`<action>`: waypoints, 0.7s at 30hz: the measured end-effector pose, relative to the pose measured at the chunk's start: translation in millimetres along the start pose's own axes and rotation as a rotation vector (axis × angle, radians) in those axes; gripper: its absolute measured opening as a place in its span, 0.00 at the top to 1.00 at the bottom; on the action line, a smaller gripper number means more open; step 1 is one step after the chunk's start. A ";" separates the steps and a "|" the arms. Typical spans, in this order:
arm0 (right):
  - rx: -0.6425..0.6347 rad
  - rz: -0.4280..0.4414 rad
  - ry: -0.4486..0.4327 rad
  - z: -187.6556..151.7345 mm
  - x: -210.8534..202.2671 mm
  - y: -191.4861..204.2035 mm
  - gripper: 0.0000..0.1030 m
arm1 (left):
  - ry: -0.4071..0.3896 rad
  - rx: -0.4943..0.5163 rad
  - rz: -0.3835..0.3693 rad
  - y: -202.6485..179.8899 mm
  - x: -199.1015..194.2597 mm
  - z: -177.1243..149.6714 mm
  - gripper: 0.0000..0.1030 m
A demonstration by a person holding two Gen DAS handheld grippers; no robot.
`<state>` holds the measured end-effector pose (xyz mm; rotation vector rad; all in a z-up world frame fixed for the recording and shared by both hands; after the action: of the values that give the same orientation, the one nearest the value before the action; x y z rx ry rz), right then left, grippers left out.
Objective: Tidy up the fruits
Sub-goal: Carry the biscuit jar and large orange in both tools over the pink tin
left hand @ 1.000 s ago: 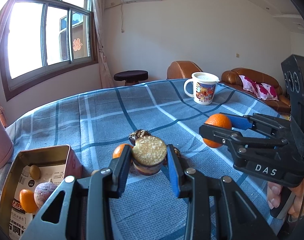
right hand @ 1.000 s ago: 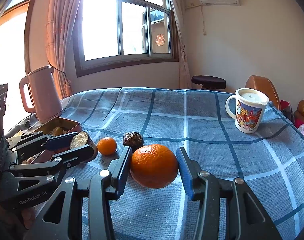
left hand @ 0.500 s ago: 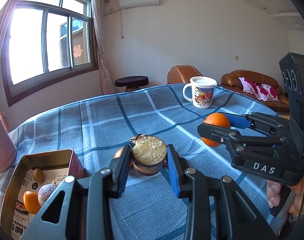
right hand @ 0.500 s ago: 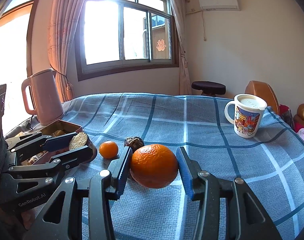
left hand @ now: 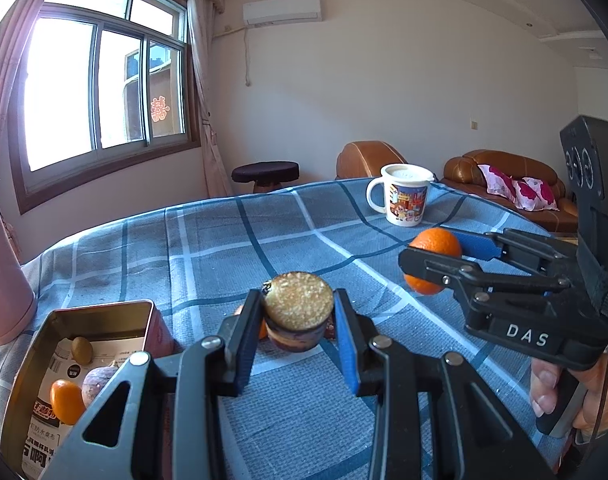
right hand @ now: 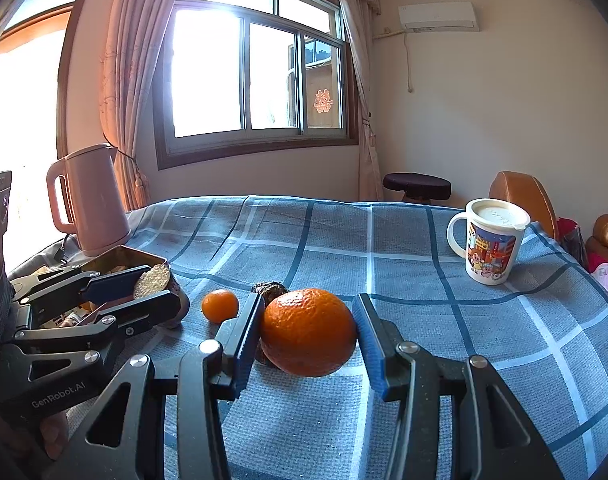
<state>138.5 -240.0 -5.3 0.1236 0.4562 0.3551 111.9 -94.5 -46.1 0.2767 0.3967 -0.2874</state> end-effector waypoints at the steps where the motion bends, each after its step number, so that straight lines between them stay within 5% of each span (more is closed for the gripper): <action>1: 0.000 0.000 -0.002 0.2 -0.3 0.1 0.54 | -0.004 -0.002 0.002 0.4 -0.9 0.1 0.64; 21: -0.022 0.007 -0.062 0.9 -11.4 3.9 0.54 | -0.050 -0.017 0.014 4.0 -11.0 0.2 0.64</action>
<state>128.1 -240.6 1.0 0.1148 0.3904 0.3624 103.6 -88.5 -40.5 0.2551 0.3478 -0.2770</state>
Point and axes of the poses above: each gripper's, at about its wrist camera, not at the fingertips, and x roughly the way its jaws point, y to its left, z to its top, the point moved 4 cm from there along x, roughly the way its jaws point, and after that the axes turned 11 degrees about x, right-handed, at the moved point
